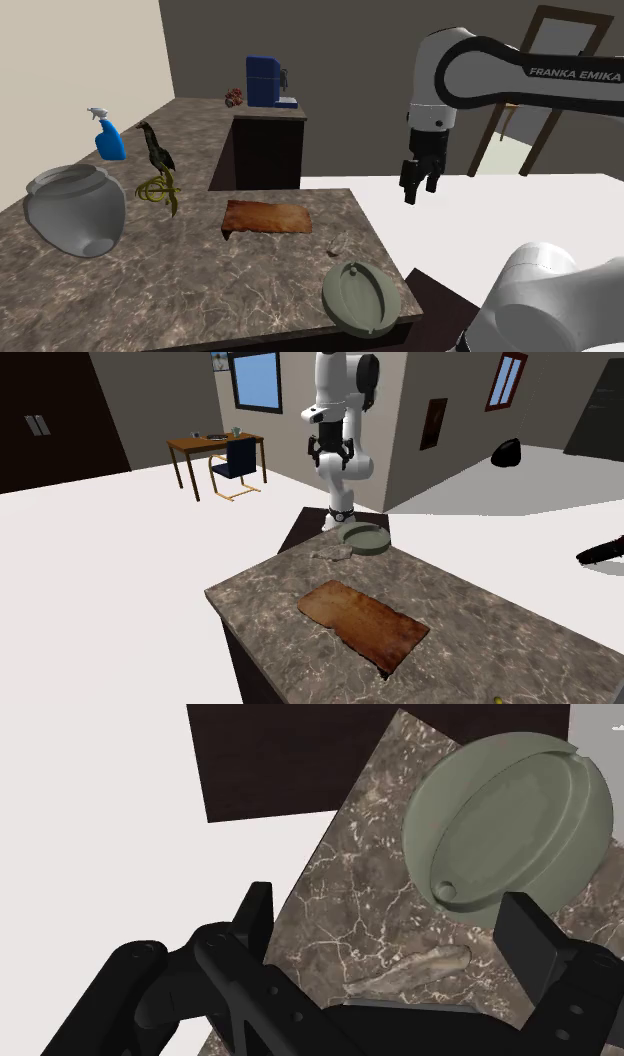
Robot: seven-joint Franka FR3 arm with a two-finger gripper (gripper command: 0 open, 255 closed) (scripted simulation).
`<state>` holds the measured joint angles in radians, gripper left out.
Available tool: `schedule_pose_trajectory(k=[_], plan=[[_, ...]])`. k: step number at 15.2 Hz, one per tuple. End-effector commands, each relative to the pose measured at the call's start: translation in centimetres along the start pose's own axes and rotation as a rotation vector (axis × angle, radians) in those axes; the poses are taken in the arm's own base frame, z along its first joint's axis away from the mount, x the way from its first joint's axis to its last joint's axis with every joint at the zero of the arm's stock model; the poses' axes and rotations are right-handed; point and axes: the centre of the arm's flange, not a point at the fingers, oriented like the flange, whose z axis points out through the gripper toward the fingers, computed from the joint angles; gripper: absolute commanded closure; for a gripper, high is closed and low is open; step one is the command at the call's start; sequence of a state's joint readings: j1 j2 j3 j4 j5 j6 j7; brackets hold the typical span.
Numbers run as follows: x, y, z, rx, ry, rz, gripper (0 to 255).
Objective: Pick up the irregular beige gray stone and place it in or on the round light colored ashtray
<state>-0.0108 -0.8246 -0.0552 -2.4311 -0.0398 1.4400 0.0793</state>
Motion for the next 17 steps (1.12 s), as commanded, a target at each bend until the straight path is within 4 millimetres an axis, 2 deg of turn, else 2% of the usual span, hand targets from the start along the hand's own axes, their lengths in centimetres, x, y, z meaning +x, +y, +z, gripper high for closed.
schedule_pose_trajectory(k=[1,9,17], plan=[[0.0,0.0,0.0,0.0,0.0,0.0,0],[9.0,-4.9,5.5,-0.039,-0.071,0.287,0],[18.6,-6.8,11.8,-0.079,-0.142,0.573,0]])
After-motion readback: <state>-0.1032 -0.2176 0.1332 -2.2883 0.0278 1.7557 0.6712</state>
